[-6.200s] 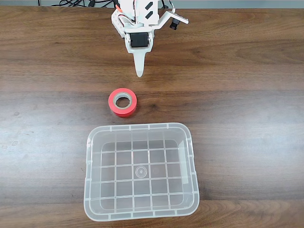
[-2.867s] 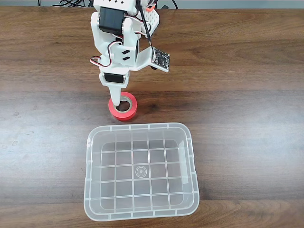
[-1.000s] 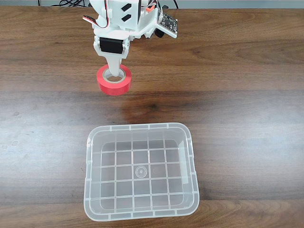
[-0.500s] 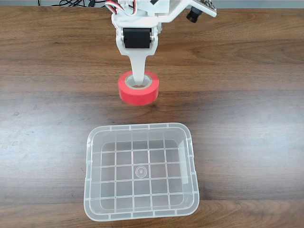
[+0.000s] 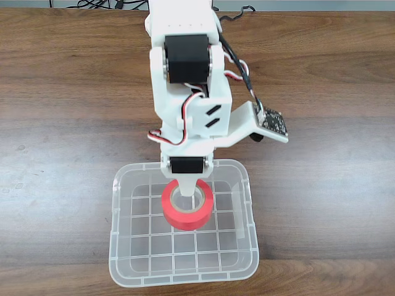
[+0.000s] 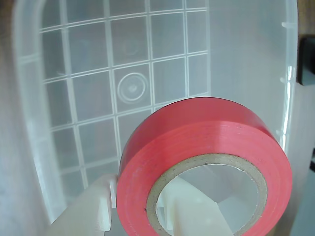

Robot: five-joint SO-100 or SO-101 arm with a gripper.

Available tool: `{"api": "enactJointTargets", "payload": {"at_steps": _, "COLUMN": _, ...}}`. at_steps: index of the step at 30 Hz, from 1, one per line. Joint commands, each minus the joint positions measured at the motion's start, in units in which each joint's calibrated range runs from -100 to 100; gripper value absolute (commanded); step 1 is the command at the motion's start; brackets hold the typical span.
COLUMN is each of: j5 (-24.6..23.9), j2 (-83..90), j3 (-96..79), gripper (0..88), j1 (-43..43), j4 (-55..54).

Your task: Grab the tape and place it in the box.

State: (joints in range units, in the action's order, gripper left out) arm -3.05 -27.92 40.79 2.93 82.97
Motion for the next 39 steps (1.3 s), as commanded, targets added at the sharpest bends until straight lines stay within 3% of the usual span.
{"api": "enactJointTargets", "payload": {"at_steps": 1, "j5": 0.21, "j2": -6.51, "j3": 15.93, "gripper": 5.7, "j1": 0.14, "j4": -0.52}}
{"api": "enactJointTargets", "payload": {"at_steps": 7, "j5": 0.21, "j2": -9.73, "j3": 17.33, "gripper": 6.2, "j1": 0.73, "j4": -0.43}}
{"api": "enactJointTargets", "payload": {"at_steps": 12, "j5": 0.21, "j2": -9.97, "j3": 17.16, "gripper": 16.0, "j1": 0.73, "j4": -0.43}}
{"api": "enactJointTargets", "payload": {"at_steps": 32, "j5": 0.26, "j2": -9.09, "j3": 17.24, "gripper": 15.8, "j1": 0.14, "j4": 1.28}}
{"api": "enactJointTargets", "payload": {"at_steps": 34, "j5": 0.26, "j2": -9.09, "j3": 17.33, "gripper": 13.5, "j1": 0.14, "j4": 2.99}}
{"api": "enactJointTargets", "payload": {"at_steps": 37, "j5": 0.05, "j2": -8.93, "j3": 17.42, "gripper": 1.8, "j1": -0.22, "j4": 5.9}}
{"api": "enactJointTargets", "payload": {"at_steps": 39, "j5": -0.01, "j2": -7.4, "j3": 17.42, "gripper": 1.2, "j1": -0.81, "j4": 8.22}}
